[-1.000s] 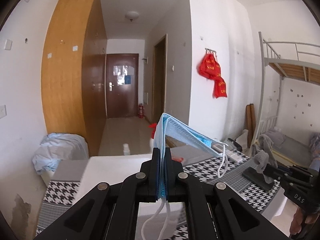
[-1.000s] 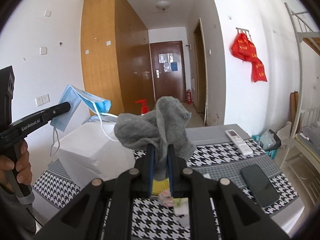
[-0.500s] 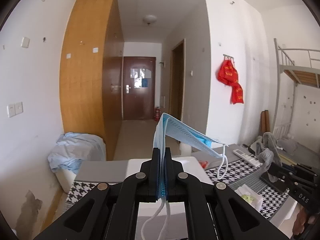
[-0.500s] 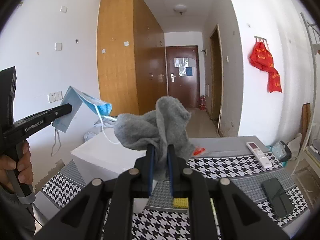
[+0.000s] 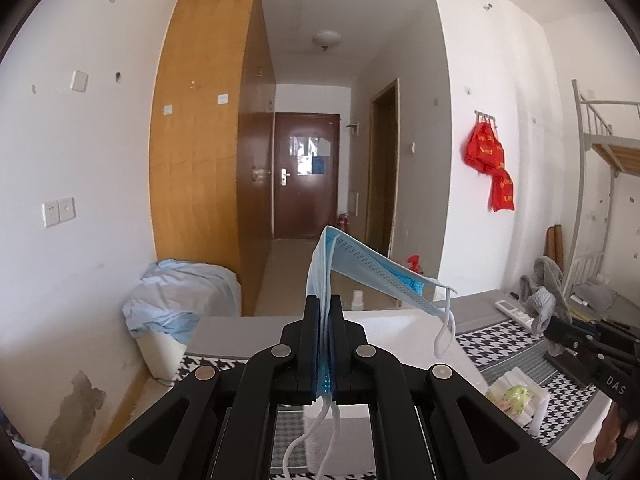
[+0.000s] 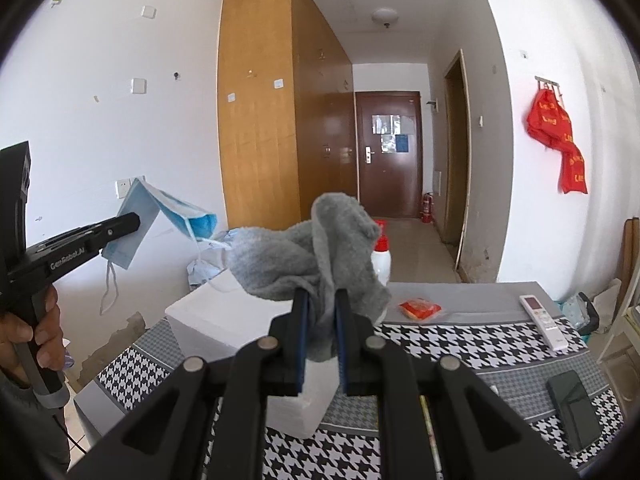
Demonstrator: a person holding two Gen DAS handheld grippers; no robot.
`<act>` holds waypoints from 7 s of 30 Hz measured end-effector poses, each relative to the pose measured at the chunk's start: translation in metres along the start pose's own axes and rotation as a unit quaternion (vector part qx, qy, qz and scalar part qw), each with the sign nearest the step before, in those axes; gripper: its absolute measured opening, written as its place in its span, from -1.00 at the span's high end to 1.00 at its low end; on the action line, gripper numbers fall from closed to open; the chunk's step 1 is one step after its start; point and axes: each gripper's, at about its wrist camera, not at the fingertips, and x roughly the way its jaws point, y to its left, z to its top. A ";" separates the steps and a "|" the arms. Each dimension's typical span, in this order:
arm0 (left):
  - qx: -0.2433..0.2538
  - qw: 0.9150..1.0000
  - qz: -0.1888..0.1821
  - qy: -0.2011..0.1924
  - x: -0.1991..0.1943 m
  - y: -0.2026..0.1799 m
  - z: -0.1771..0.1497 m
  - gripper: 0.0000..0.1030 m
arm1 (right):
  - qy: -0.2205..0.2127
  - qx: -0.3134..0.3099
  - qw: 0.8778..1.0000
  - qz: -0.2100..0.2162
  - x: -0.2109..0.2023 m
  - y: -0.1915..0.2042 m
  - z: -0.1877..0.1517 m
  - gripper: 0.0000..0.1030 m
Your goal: Organize soft objects
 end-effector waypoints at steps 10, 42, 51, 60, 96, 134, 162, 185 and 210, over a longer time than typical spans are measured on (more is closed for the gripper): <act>-0.017 0.999 0.032 -0.001 -0.002 0.031 -0.003 0.93 | 0.015 -0.009 1.000 0.022 0.025 0.012 0.004 0.70; -0.051 0.995 0.082 0.005 -0.004 0.062 -0.016 0.93 | 0.085 -0.032 0.993 0.069 0.094 0.039 0.002 0.22; -0.052 0.995 0.079 0.007 0.000 0.061 -0.016 0.93 | 0.081 -0.033 0.993 0.084 0.095 0.043 0.002 -0.57; -0.049 0.997 0.066 0.013 0.008 0.057 -0.014 0.93 | 0.069 -0.030 0.995 0.072 0.087 0.035 0.003 -0.69; 0.015 0.996 -0.048 0.069 0.068 -0.030 -0.002 0.93 | 0.032 0.012 0.999 -0.029 0.029 -0.042 -0.011 -0.90; -0.016 0.995 0.014 0.102 0.095 -0.016 -0.019 -0.93 | 0.073 0.024 0.997 -0.031 0.051 -0.062 -0.036 -0.90; -0.032 0.992 0.048 0.115 0.074 0.016 -0.041 -0.93 | 0.111 0.009 0.994 0.002 0.101 -0.046 -0.046 -0.90; -0.030 0.996 -0.013 0.081 0.014 -0.009 -0.056 -0.93 | 0.091 0.010 0.996 0.021 0.053 -0.027 -0.052 -0.90; -0.016 0.995 -0.071 0.065 -0.010 -0.062 -0.089 -0.93 | 0.062 0.021 0.997 -0.034 -0.023 -0.051 -0.075 -0.90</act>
